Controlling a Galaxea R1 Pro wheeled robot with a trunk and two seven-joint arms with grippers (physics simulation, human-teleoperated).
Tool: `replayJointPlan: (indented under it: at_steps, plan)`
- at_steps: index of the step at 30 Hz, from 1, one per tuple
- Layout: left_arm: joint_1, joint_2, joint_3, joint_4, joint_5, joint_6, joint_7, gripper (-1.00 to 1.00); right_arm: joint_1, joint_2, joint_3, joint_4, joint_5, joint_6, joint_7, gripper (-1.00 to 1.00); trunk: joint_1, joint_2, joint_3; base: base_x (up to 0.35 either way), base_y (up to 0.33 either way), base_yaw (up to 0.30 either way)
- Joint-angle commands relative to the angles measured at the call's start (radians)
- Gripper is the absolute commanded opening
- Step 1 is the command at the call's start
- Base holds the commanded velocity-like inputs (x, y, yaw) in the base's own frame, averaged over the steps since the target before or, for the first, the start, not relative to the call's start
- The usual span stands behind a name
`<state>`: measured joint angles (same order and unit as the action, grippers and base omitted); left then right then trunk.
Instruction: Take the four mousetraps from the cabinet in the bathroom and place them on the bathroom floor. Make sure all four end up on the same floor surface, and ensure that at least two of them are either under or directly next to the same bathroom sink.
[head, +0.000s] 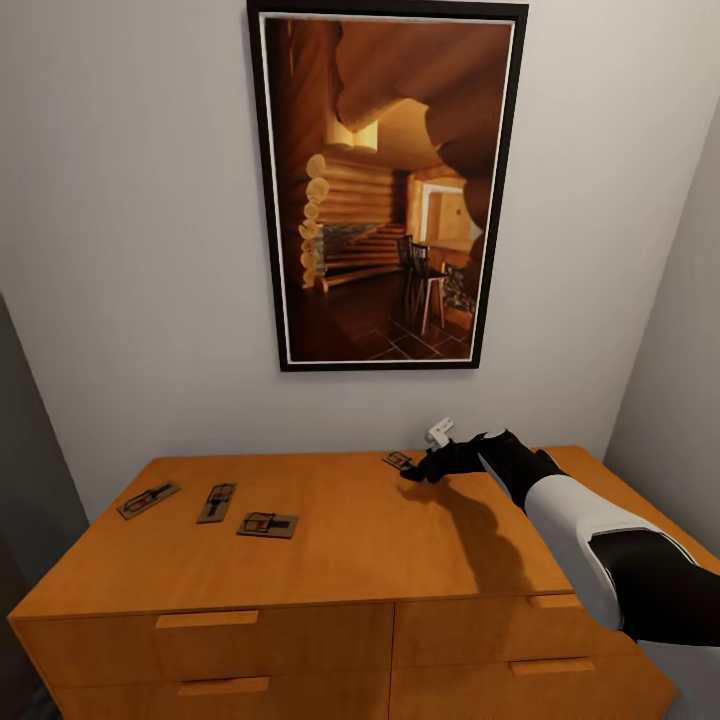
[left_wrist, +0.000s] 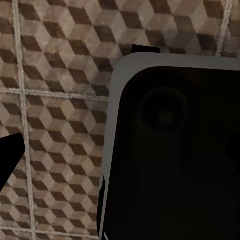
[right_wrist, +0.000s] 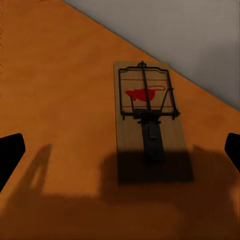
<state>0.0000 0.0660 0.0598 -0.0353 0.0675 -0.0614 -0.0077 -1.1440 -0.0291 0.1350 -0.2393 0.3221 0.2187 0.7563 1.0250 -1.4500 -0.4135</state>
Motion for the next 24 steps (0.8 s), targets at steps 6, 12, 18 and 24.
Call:
replayJointPlan:
  at_steps: [6, 12, 18, 24]
  plan:
    - [0.0, 0.0, 0.0, 0.0, 0.0, 0.0, 0.0, 1.0, 0.001, 0.0, 0.0, 0.0, -0.001, -0.019, 0.003, 1.0, 0.0, 0.0, 0.0, 0.0, 0.0, 0.0]
    - [0.0, 0.0, 0.0, 0.0, 0.0, -0.001, 0.0, 1.0, 0.001, 0.0, 0.0, 0.0, -0.001, -0.026, 0.003, 1.0, 0.0, 0.0, 0.0, 0.0, -0.023, 0.0]
    - [0.0, 0.0, 0.0, 0.0, 0.0, -0.001, 0.0, 1.0, 0.001, -0.001, 0.0, 0.0, 0.0, -0.027, 0.003, 1.0, 0.0, 0.0, 0.0, 0.0, -0.032, 0.0]
    - [0.0, 0.0, 0.0, 0.0, 0.0, -0.001, 0.0, 1.0, 0.001, -0.002, 0.0, 0.0, -0.001, -0.027, 0.003, 1.0, 0.0, 0.0, 0.0, 0.0, -0.006, 0.0]
